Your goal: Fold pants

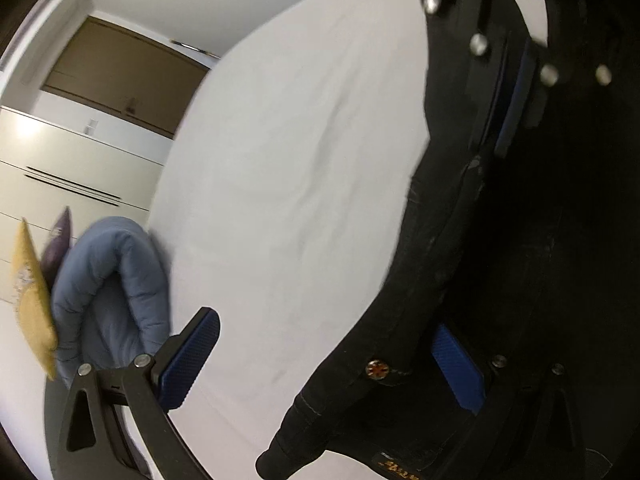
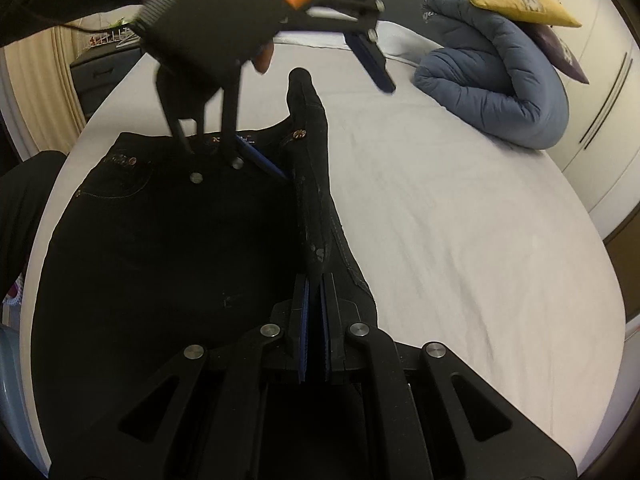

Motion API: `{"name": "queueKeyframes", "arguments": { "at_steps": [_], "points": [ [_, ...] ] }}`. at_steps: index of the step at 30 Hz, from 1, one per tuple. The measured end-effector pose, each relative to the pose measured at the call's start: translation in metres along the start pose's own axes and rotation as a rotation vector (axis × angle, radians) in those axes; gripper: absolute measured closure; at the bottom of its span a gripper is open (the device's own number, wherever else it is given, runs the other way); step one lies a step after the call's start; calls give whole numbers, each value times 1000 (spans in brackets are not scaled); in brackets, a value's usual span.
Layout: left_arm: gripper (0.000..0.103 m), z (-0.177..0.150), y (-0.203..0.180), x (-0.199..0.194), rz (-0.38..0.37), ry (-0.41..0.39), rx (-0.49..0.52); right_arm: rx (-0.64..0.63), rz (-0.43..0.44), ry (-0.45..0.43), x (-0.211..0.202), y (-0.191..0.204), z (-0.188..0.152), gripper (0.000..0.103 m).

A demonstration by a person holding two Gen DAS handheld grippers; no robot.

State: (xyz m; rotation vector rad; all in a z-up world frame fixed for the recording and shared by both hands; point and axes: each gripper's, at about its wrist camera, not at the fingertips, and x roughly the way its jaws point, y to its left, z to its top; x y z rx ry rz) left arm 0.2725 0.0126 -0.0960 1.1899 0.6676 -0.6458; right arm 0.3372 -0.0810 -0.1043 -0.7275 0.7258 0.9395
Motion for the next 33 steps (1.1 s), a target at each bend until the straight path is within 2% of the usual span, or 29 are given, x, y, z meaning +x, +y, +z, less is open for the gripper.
{"name": "queueKeyframes", "arguments": {
  "at_steps": [1, 2, 3, 5, 6, 8, 12, 15, 17, 18, 19, 20, 21, 22, 23, 25, 27, 30, 32, 33],
  "points": [
    [5, -3, -1, 0, -33, -1, -10, -6, 0, -6, 4, 3, 7, 99],
    [25, -5, 1, 1, -75, 2, -29, -7, -3, -11, 7, 7, 14, 99],
    [38, -6, 0, 2, -104, 17, -50, -3, -13, -15, 10, 9, 21, 99],
    [87, -10, 0, 1, -121, 41, -87, 18, -31, -16, 9, 8, 24, 99],
    [96, -13, -1, -2, -110, 44, -97, 31, -38, -20, 8, 8, 24, 99],
    [102, -20, -1, -7, -130, 44, -143, 51, -43, -26, 6, 7, 24, 99],
    [103, -30, -7, -11, -111, 57, -189, 85, -69, -30, 7, 6, 25, 99],
    [102, -35, -9, -13, -106, 40, -248, 206, -7, -11, 12, -19, 19, 98],
    [99, -40, -2, -9, -103, 26, -299, 252, -7, 25, 19, -36, 16, 92],
    [99, -44, -3, -10, -103, 23, -323, 264, -13, 33, 25, -47, 17, 78],
    [88, -49, 0, -8, -101, 20, -360, 281, -13, 32, 28, -57, 19, 50],
    [68, -53, 1, -7, -101, 17, -384, 314, -2, 23, 32, -69, 20, 35],
    [56, -57, 3, -5, -98, 12, -412, 356, 26, -7, 36, -83, 22, 23],
    [42, -61, 2, -6, -94, 2, -439, 384, 47, -26, 39, -95, 25, 23],
    [37, -65, -1, -9, -99, -16, -465, 405, 44, -30, 44, -108, 28, 23],
    [36, -72, -5, -16, -116, -53, -532, 426, 29, -42, 50, -128, 34, 23],
    [36, -79, -10, -22, -167, -86, -624, 442, 64, -47, 63, -149, 38, 23],
    [36, -86, -17, -24, -225, -129, -751, 467, 116, 54, 99, -176, 42, 23],
    [36, -85, -31, -33, -280, -175, -848, 473, 139, 115, 122, -190, 43, 28],
    [36, -85, -30, -30, -296, -191, -889, 484, 161, 144, 135, -198, 44, 35]
  ]
}}
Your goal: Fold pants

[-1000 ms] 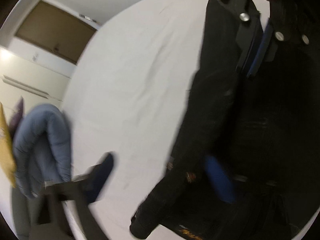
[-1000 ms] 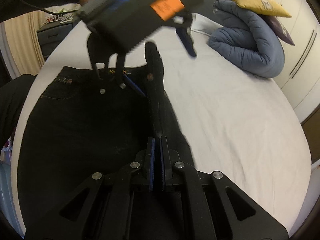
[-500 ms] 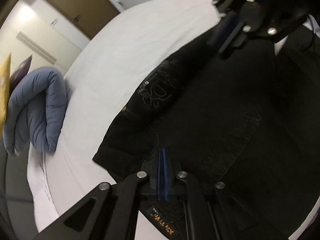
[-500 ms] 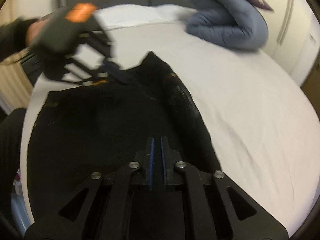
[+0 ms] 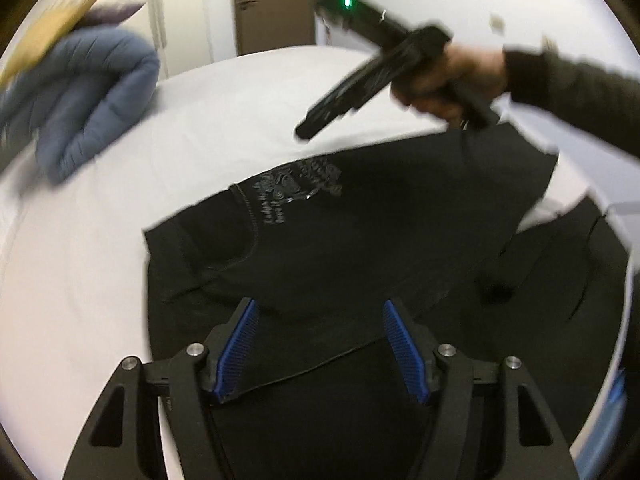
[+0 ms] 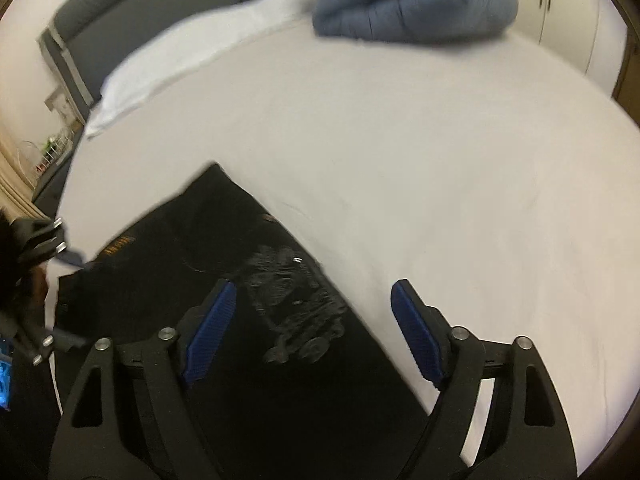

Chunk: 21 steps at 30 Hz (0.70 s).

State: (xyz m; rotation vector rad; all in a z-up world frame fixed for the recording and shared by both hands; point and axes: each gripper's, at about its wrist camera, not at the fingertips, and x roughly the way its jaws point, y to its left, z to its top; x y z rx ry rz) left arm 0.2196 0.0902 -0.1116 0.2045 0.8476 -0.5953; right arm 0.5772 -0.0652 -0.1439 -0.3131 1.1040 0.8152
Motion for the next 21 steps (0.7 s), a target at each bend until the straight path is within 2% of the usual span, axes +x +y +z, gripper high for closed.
{"name": "queueKeyframes", "arguments": {
  "at_steps": [2, 4, 6, 9, 10, 11, 13, 15, 18, 21],
  "points": [
    [36, 1, 2, 7, -14, -18, -56, 39, 34, 60, 22, -12, 3, 46],
    [36, 3, 5, 19, -9, -21, -87, 53, 29, 117, 42, -17, -1, 64],
    [36, 2, 7, 30, -10, -4, -103, 49, 43, 177, 63, -16, -8, 68],
    [40, -5, 12, 45, -21, 48, -135, 92, 102, 147, 65, -21, -9, 70],
    [43, -7, 15, 49, -23, 61, -148, 97, 117, 147, 65, -22, -9, 81],
    [45, -11, 18, 50, -24, 65, -158, 79, 127, 155, 66, -18, -11, 86],
    [45, -14, 19, 49, -26, 60, -161, 33, 107, 157, 64, -9, -13, 94],
    [45, -15, 16, 47, -14, 60, -143, -5, 83, 139, 58, 2, -16, 98],
    [45, -14, 13, 42, -6, 53, -123, -54, 45, 69, 35, 30, -27, 99],
    [45, -8, 13, 20, 43, -8, -94, -127, -20, -17, 7, 57, -37, 99]
  ]
}}
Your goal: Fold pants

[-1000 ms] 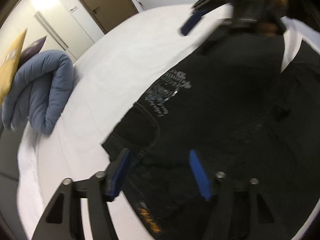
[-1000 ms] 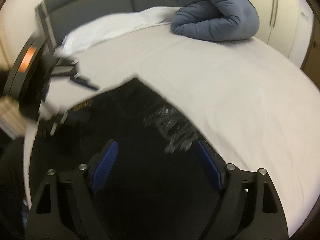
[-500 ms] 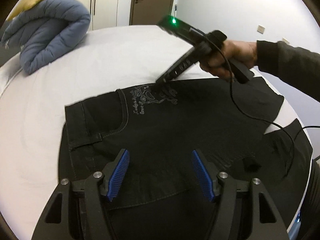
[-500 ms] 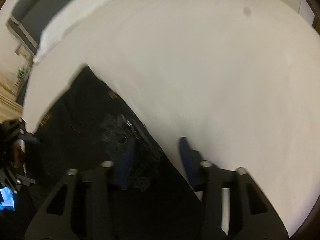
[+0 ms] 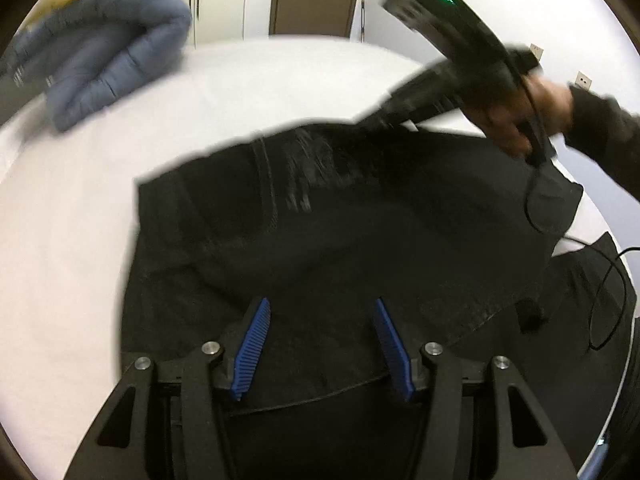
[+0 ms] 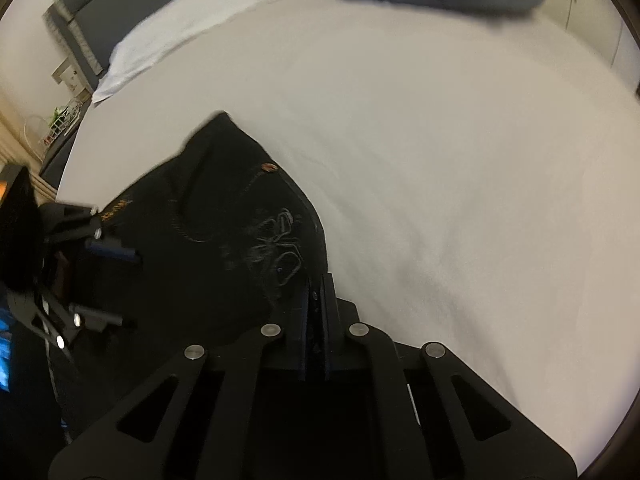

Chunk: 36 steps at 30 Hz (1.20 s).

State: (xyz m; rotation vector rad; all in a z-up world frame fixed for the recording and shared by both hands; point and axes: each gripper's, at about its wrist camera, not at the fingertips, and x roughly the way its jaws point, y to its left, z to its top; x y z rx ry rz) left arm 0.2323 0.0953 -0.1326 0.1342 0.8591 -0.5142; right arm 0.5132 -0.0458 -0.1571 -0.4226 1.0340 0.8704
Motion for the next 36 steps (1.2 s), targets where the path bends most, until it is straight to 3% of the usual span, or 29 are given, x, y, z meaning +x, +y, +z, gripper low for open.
{"name": "queueKeyframes", "arguments": {
  "at_steps": [3, 5, 7, 12, 18, 21, 23, 26, 29, 31, 33, 34, 35, 36],
  "points": [
    [27, 19, -3, -35, 127, -99, 92, -113, -109, -49, -20, 40, -6, 99],
    [7, 34, -7, -59, 198, -169, 179, -210, -183, -73, -33, 75, -15, 99],
    [0, 48, -16, -77, 265, -209, 288, -286, -229, -95, -50, 102, -26, 99],
    [0, 64, -48, -88, 302, -172, 569, -413, -284, -140, -78, 162, -49, 99],
    [0, 38, -93, -87, 285, -70, 888, -447, -298, -144, -96, 209, -70, 99],
    [0, 26, -96, -82, 339, -45, 932, -461, -308, -151, -101, 220, -79, 99],
    [0, 20, -95, -74, 357, -17, 909, -452, -307, -160, -107, 225, -85, 99],
    [0, 3, -101, -56, 404, 7, 927, -425, -312, -170, -115, 214, -98, 99],
    [0, -24, -110, -38, 484, 6, 1020, -401, -313, -179, -117, 202, -84, 99],
    [1, -32, -107, -27, 538, 5, 1028, -393, -309, -182, -116, 197, -81, 99],
    [9, -30, -101, -22, 523, 17, 989, -394, -307, -180, -116, 190, -74, 99],
    [27, -26, -97, -22, 509, 26, 954, -396, -309, -179, -117, 190, -73, 99],
    [56, -25, -94, -23, 495, 40, 918, -395, -310, -179, -118, 192, -75, 99],
    [74, -21, -90, -23, 481, 62, 881, -392, -311, -179, -117, 189, -73, 99]
  ]
}}
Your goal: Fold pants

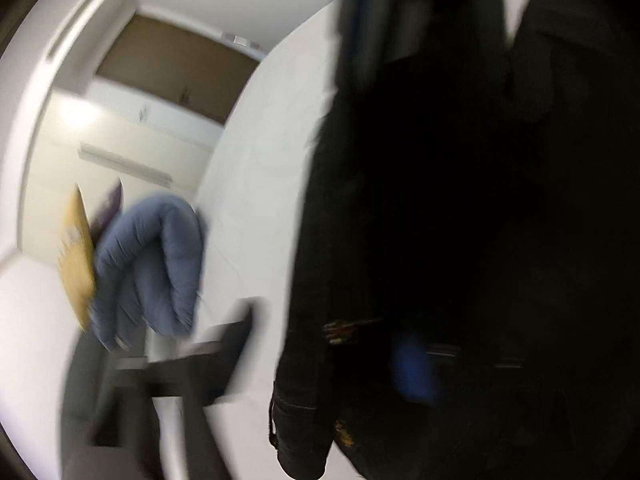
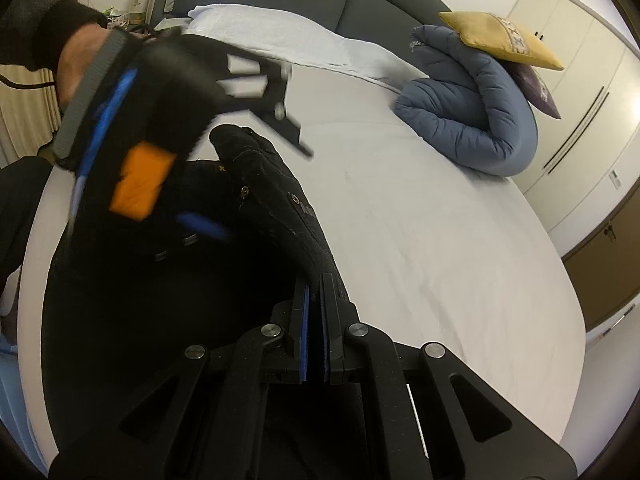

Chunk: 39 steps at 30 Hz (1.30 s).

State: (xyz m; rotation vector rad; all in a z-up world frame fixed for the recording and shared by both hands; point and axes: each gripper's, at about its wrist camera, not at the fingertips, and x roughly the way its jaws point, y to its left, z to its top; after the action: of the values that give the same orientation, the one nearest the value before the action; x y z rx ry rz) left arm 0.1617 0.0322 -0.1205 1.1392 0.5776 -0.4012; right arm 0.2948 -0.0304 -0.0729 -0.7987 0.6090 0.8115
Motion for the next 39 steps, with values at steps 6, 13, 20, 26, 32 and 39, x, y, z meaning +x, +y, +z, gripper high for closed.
{"name": "queueKeyframes", "arguments": {
  "at_steps": [6, 13, 20, 26, 32, 39],
  "points": [
    [97, -13, 11, -8, -57, 24, -71, -7, -12, 11, 9, 6, -1, 99],
    [97, -15, -1, -16, -93, 37, -84, 65, -23, 63, 21, 29, -6, 99],
    [97, -34, -22, -22, -120, 27, -24, 395, 200, 115, 41, 24, -19, 99],
    [98, -59, -30, -31, -201, 39, 3, 698, 454, 170, 58, 30, -24, 99],
    [97, -76, -57, -56, -298, 47, 86, 719, 488, 227, 63, 65, -21, 99],
    [97, -95, -68, -61, -338, 57, 103, 688, 452, 280, 71, 113, 9, 98]
  ]
}}
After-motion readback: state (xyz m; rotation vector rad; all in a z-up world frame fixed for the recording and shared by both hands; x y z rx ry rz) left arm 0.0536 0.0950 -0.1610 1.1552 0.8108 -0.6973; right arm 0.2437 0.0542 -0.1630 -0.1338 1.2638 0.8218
